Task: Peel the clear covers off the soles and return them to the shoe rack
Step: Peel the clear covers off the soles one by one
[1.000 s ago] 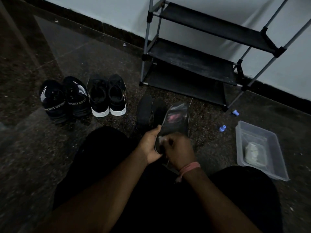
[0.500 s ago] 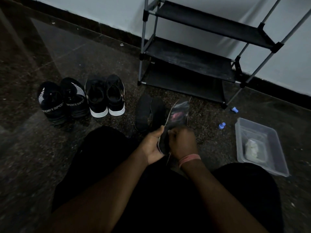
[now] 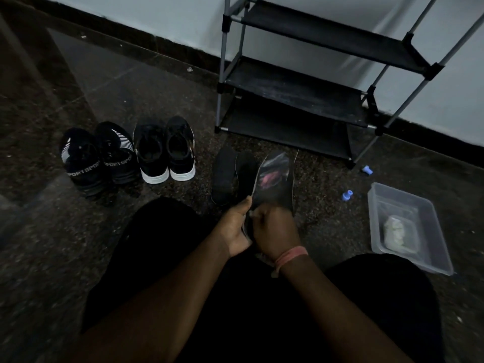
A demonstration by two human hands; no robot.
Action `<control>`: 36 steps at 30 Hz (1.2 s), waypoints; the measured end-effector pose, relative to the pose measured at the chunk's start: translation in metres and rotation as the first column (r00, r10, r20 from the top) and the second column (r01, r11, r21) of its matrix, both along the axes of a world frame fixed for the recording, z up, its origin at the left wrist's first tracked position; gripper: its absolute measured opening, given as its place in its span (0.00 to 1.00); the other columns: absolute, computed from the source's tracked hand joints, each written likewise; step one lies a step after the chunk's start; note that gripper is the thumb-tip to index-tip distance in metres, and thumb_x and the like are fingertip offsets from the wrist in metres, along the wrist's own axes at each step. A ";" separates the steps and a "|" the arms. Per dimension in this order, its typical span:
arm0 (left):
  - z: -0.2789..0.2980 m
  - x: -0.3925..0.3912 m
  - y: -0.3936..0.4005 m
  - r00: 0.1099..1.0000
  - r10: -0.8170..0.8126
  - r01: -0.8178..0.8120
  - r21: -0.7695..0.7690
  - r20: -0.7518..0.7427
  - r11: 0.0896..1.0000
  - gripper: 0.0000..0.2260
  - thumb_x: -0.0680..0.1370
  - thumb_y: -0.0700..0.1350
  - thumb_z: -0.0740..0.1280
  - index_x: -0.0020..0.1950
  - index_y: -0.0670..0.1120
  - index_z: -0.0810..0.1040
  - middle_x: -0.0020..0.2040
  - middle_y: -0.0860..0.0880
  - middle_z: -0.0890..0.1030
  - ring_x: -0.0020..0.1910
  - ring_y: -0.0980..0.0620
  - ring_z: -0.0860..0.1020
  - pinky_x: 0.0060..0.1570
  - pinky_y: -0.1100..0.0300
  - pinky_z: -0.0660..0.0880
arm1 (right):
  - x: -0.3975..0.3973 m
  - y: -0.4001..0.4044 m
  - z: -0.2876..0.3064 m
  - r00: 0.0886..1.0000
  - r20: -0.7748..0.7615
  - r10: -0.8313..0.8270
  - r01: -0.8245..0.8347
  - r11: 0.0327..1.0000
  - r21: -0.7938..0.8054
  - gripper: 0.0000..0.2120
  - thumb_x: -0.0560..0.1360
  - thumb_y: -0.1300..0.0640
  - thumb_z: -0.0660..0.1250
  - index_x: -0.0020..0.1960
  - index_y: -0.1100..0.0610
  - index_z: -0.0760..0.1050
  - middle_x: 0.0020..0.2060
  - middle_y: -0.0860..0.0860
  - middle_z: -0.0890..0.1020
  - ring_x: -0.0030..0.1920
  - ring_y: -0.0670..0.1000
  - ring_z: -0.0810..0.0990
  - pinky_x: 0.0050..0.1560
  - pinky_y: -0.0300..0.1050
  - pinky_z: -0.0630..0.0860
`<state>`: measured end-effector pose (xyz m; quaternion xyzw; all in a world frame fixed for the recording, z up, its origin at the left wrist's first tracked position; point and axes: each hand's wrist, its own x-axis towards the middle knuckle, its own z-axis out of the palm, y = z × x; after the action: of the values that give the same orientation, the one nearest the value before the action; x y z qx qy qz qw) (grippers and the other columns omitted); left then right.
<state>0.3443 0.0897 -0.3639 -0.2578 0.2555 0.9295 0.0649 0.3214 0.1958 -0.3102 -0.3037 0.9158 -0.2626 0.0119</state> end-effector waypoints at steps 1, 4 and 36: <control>0.000 0.000 -0.003 1.000 0.024 -0.024 -0.008 0.007 1.000 0.19 0.85 0.52 0.59 0.67 0.42 0.79 0.56 0.43 0.85 0.51 0.47 0.85 0.50 0.55 0.82 | 0.008 0.000 0.000 0.994 0.103 0.018 -0.016 1.000 -0.013 0.13 0.71 0.53 0.60 0.34 0.57 0.78 0.33 0.54 0.83 0.35 0.55 0.82 0.35 0.47 0.76; -0.001 -0.004 -0.004 0.999 0.033 -0.032 -0.038 0.015 0.999 0.20 0.85 0.52 0.60 0.69 0.41 0.78 0.60 0.41 0.83 0.51 0.46 0.84 0.50 0.55 0.83 | 0.018 0.005 0.002 0.978 0.207 0.029 -0.030 1.000 0.001 0.09 0.72 0.55 0.67 0.36 0.58 0.80 0.32 0.53 0.84 0.36 0.53 0.83 0.38 0.49 0.78; 0.003 -0.054 -0.034 0.987 -0.036 0.047 0.069 -0.157 0.996 0.26 0.86 0.57 0.54 0.64 0.40 0.83 0.66 0.40 0.81 0.64 0.42 0.80 0.67 0.46 0.72 | -0.071 0.005 0.030 0.831 0.529 0.173 -0.044 0.968 -0.248 0.07 0.76 0.58 0.70 0.44 0.62 0.80 0.31 0.58 0.84 0.31 0.54 0.81 0.35 0.46 0.78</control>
<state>0.2907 0.0560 -0.3610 -0.1767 0.2312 0.9539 0.0735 0.2499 0.2011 -0.2798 -0.2674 0.8197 -0.4390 0.2529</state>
